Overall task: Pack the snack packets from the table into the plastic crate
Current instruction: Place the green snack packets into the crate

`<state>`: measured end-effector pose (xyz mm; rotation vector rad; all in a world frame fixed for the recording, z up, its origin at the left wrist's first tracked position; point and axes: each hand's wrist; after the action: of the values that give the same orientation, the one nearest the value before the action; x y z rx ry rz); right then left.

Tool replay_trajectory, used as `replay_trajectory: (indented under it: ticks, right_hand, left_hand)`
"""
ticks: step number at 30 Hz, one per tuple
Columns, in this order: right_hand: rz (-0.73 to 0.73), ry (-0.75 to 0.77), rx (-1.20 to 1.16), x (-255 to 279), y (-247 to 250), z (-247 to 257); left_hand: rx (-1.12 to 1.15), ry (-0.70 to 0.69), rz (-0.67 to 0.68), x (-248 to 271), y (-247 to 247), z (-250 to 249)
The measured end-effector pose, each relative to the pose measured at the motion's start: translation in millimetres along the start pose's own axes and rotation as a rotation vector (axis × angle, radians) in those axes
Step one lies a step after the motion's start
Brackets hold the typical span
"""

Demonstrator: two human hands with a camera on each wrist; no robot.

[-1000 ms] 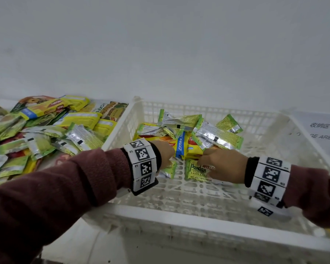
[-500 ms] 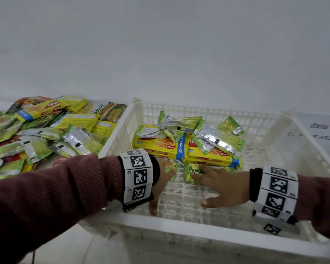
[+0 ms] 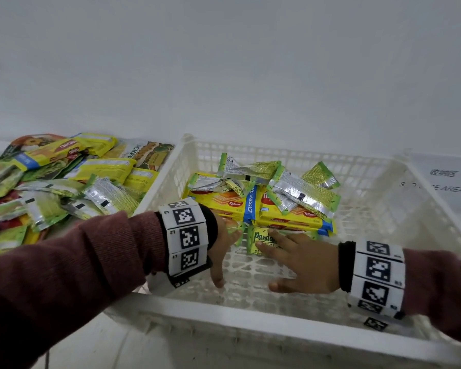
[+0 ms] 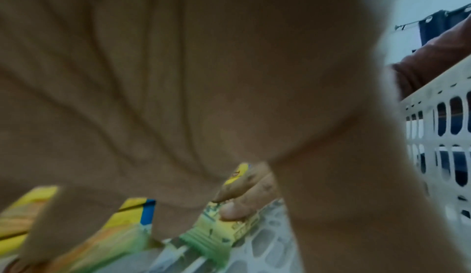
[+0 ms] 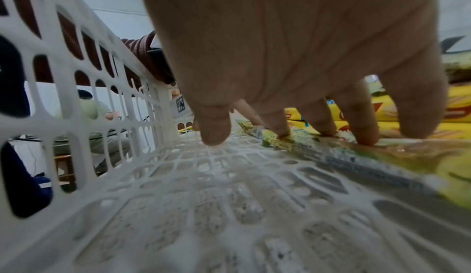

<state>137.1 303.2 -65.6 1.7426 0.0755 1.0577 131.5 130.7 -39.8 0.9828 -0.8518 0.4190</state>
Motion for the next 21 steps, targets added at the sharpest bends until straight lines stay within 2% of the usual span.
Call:
replay_trajectory:
  ticks: [2,6,11,15,17,21]
  right_hand:
    - [-0.006,0.001,-0.015,-1,0,2]
    - [0.019,0.002,-0.050,-10,-1,0]
    - [0.006,-0.017,-0.004,-19,-5,2]
    - [-0.110,0.071,-0.054,-7,21,-2]
    - [-0.227,0.066,-0.178,-1,40,-13]
    - [-0.507,-0.084,-0.223,4,71,-37]
  left_hand:
    - [0.026,-0.013,-0.010,-1,0,2]
    - [-0.078,-0.004,-0.051,5,-3,-6]
    - [-0.079,0.019,-0.091,8,-8,-15]
    - [0.038,-0.027,-0.102,12,8,-5]
    - [0.163,-0.044,-0.202,15,20,7]
    - [0.343,-0.007,-0.606,16,41,30]
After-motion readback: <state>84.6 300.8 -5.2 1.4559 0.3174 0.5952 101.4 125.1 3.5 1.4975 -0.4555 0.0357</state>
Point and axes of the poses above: each hand's wrist, its own x-axis away from the middle knuckle, its own y-axis out of the back of the hand, z = x × y, and after that the axes turned 3 degrees about z, right-handed
